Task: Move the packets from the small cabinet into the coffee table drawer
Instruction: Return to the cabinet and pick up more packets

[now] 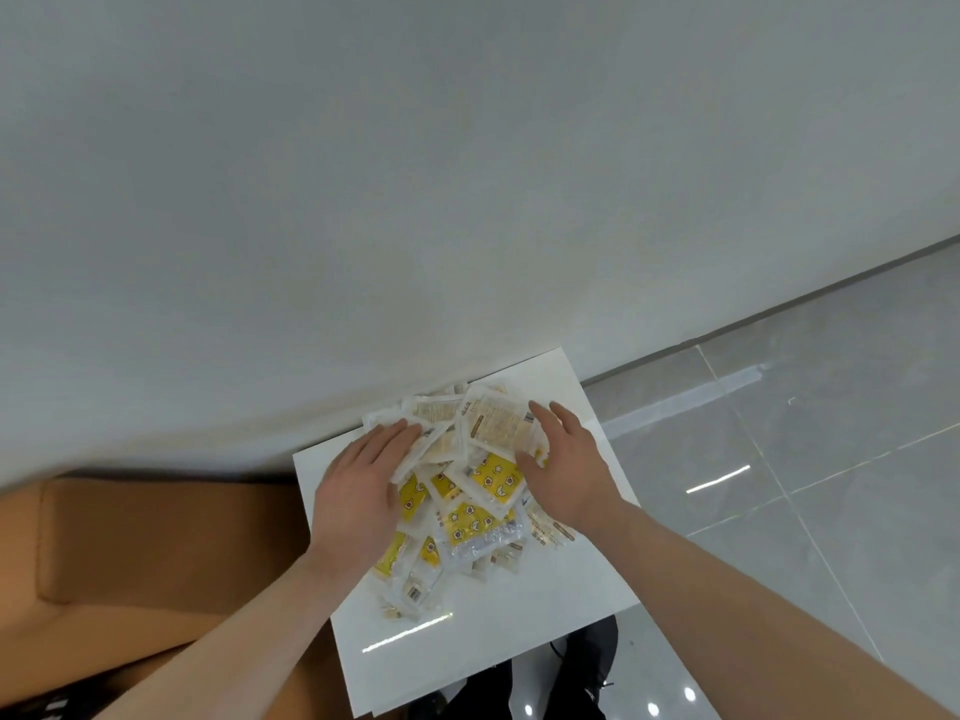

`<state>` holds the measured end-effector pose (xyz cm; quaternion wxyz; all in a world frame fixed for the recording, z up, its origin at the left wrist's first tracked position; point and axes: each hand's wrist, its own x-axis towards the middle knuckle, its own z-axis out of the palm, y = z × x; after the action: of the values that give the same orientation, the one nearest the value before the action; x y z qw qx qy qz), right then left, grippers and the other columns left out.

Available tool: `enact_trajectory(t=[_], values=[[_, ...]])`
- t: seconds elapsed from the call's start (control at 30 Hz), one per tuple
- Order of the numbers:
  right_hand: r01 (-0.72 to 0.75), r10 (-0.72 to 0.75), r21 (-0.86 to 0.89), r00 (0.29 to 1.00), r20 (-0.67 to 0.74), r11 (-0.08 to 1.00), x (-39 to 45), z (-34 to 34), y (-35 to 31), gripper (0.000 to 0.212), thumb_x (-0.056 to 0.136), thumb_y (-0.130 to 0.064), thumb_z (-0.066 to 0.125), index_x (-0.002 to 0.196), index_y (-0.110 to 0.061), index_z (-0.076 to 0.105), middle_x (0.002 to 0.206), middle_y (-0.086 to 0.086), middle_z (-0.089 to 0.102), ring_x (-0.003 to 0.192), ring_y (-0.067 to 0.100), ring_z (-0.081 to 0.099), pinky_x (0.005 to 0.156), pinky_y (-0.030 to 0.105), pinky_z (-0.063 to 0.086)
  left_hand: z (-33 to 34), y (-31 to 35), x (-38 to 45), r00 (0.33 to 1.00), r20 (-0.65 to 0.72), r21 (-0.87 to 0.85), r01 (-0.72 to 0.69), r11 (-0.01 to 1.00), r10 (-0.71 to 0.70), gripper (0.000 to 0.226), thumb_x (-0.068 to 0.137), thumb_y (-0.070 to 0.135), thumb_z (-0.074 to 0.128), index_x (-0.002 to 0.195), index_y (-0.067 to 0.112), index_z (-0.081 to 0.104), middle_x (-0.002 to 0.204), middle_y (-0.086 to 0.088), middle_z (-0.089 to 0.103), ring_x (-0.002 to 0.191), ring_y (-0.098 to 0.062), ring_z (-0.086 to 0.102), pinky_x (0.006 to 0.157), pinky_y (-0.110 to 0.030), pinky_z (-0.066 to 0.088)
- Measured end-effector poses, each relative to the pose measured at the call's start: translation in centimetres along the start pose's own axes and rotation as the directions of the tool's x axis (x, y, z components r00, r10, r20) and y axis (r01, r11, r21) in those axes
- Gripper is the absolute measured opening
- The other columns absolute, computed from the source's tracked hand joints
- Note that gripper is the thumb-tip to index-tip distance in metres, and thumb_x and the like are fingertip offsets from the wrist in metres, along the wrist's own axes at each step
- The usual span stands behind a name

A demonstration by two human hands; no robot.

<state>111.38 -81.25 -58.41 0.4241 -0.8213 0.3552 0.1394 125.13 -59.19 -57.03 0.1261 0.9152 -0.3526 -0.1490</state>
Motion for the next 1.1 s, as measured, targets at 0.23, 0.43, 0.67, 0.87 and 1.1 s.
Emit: enact_trajectory(t=[0.23, 0.43, 0.67, 0.87, 1.1], values=[[-0.162, 0.163, -0.027, 0.986, 0.046, 0.986, 4.7, 2.6, -1.5, 0.074, 0.091, -0.058, 0.058, 0.153, -0.024, 0.036, 0.147, 0.007, 0.046, 0.135, 0.034, 0.041, 0.108, 0.048, 0.041, -1.1, -2.2, -1.5, 0.999, 0.002, 0.008, 0.054, 0.999, -0.054, 0.08, 0.08, -0.006, 0.057, 0.147, 0.037, 0.047, 0.15, 0.016, 0.048, 0.14, -0.011, 0.043, 0.113, -0.038, 0.042], [-0.237, 0.237, 0.031, 0.971, -0.024, 0.971, 4.7, 2.1, -2.1, 0.073, 0.078, -0.035, 0.081, 0.14, -0.018, 0.047, 0.127, 0.006, 0.055, 0.111, 0.026, 0.061, 0.089, 0.04, 0.057, -1.5, -2.4, -1.0, 0.999, 0.005, -0.021, 0.045, 0.999, -0.045, 0.077, 0.08, -0.007, 0.057, 0.145, 0.032, 0.051, 0.147, 0.012, 0.051, 0.139, -0.014, 0.045, 0.113, -0.04, 0.043], [-0.382, 0.365, 0.167, 0.923, 0.122, 0.909, 2.4, -0.6, 0.2, 0.068, 0.068, -0.027, 0.091, 0.126, -0.022, 0.056, 0.117, 0.002, 0.065, 0.1, 0.02, 0.066, 0.083, 0.035, 0.06, -2.8, -0.6, -0.1, 0.991, 0.129, -0.149, -0.016, 0.989, 0.036, 0.046, 0.102, 0.019, 0.049, 0.145, 0.036, 0.047, 0.125, 0.018, 0.058, 0.107, -0.003, 0.055, 0.092, -0.024, 0.05], [-0.455, 0.418, 0.438, 0.89, 0.184, 0.776, -0.8, -1.3, 3.9, 0.044, 0.073, -0.011, 0.088, 0.111, -0.015, 0.067, 0.101, 0.005, 0.073, 0.087, 0.023, 0.073, 0.07, 0.034, 0.061, -1.5, 1.4, 4.8, 0.879, 0.468, -0.16, 0.186, 0.969, -0.091, 0.055, 0.103, 0.035, 0.052, 0.153, 0.018, 0.037, 0.141, -0.005, 0.055, 0.128, -0.024, 0.053, 0.104, -0.032, 0.041], [-0.493, 0.433, 0.58, 0.865, 0.251, 0.648, -2.7, -0.3, 7.0, 0.031, 0.078, -0.002, 0.081, 0.107, -0.011, 0.074, 0.098, 0.008, 0.077, 0.088, 0.026, 0.075, 0.072, 0.037, 0.062, 1.8, 1.7, 10.0, 0.829, 0.559, 0.126, -0.049, 0.991, -0.03, 0.061, 0.1, 0.04, 0.056, 0.15, 0.011, 0.04, 0.166, -0.003, 0.013, 0.152, -0.025, 0.007, 0.124, -0.043, 0.017]])
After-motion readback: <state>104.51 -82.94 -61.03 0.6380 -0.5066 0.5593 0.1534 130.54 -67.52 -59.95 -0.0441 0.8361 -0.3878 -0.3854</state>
